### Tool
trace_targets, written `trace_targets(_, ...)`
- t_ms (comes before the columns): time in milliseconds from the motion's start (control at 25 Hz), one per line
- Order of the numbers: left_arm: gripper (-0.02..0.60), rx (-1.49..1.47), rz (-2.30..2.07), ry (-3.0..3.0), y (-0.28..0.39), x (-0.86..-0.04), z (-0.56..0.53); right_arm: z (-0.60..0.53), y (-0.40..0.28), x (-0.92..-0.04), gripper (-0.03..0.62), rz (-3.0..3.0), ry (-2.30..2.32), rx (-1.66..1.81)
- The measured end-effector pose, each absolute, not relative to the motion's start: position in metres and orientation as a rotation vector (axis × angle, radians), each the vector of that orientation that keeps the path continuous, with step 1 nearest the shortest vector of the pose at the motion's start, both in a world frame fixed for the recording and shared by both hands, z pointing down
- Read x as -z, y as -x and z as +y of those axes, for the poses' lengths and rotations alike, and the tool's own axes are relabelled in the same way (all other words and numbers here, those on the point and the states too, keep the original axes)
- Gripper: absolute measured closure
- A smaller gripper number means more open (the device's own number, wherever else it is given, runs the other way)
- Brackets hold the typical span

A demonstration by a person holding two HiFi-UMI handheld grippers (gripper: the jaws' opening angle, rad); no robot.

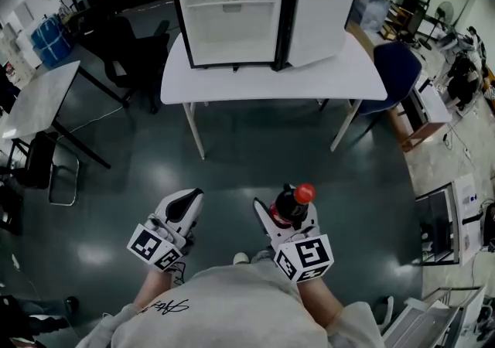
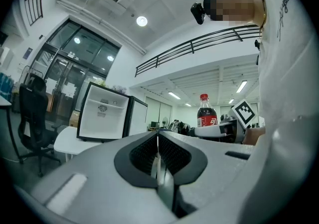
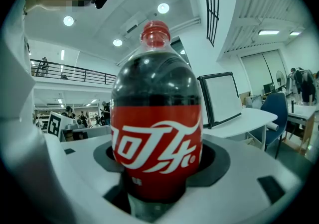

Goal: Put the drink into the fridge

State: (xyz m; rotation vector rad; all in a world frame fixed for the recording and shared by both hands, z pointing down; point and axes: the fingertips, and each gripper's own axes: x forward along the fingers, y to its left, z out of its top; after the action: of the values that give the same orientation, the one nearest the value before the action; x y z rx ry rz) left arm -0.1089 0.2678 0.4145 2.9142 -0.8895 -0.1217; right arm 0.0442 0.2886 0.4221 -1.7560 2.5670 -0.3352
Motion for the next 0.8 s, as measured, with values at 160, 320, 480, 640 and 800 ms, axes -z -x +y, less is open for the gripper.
trace_targets(160, 0.572, 0.107, -0.882, -2.901, 0.119, -0.422, 0.264, 0.286, -0.034, -0.423, 0.287, 2.561, 1.753, 0.343)
trace_targets(320, 0.572, 0.101, -0.870, -2.894, 0.119, -0.428, 0.257, 0.278, -0.032, -0.417, 0.287, 2.577, 1.754, 0.315)
trace_targets(480, 0.572, 0.109, -0.867, -2.904, 0.113, -0.426, 0.245, 0.262, -0.035, -0.418, 0.287, 2.589, 1.737, 0.302)
trace_targets(640, 0.572, 0.109, -0.888, -2.907, 0.110, -0.423, 0.229, 0.243, -0.040, -0.416, 0.287, 2.605, 1.731, 0.283)
trace_targets(800, 0.572, 0.116, -0.913, -2.906, 0.103, -0.422, 0.204, 0.218, -0.046, -0.413, 0.287, 2.623, 1.697, 0.274)
